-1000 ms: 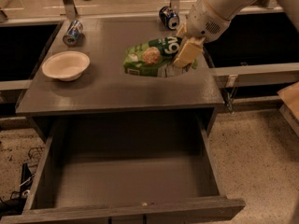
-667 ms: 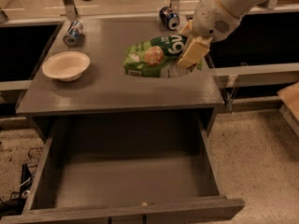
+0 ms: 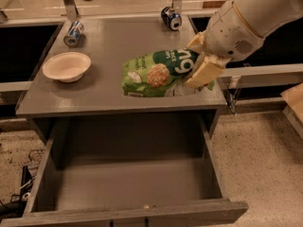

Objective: Place green rice chip bag into top drawer

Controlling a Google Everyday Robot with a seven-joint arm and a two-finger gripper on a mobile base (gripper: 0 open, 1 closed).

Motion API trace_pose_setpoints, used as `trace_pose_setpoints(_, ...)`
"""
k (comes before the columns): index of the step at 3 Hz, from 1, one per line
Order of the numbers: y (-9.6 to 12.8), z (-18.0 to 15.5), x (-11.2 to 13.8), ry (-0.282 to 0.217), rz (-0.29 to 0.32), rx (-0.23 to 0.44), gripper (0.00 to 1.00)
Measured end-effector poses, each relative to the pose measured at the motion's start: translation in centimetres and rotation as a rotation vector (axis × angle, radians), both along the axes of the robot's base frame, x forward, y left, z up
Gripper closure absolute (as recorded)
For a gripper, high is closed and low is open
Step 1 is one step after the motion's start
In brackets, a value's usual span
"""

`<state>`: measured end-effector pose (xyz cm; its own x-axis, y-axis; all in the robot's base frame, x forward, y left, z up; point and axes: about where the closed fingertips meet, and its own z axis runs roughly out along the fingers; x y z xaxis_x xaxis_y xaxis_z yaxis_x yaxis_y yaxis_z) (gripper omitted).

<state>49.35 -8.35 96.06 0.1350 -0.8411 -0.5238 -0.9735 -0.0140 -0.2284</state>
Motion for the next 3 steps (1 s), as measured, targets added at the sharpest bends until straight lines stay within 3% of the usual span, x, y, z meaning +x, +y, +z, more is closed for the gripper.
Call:
trace_pose_setpoints(1, 0.1, -2.7, -3.0, 0.032, 0.011, -0.003, 1.00)
trace_pose_setpoints(2, 0.0, -4.7, -3.8, 0.056, 0.005, -0.018, 1.00)
trace_pose_setpoints(3, -1.0, -7.5, -2.9, 0.109, -0.024, -0.035, 1.00)
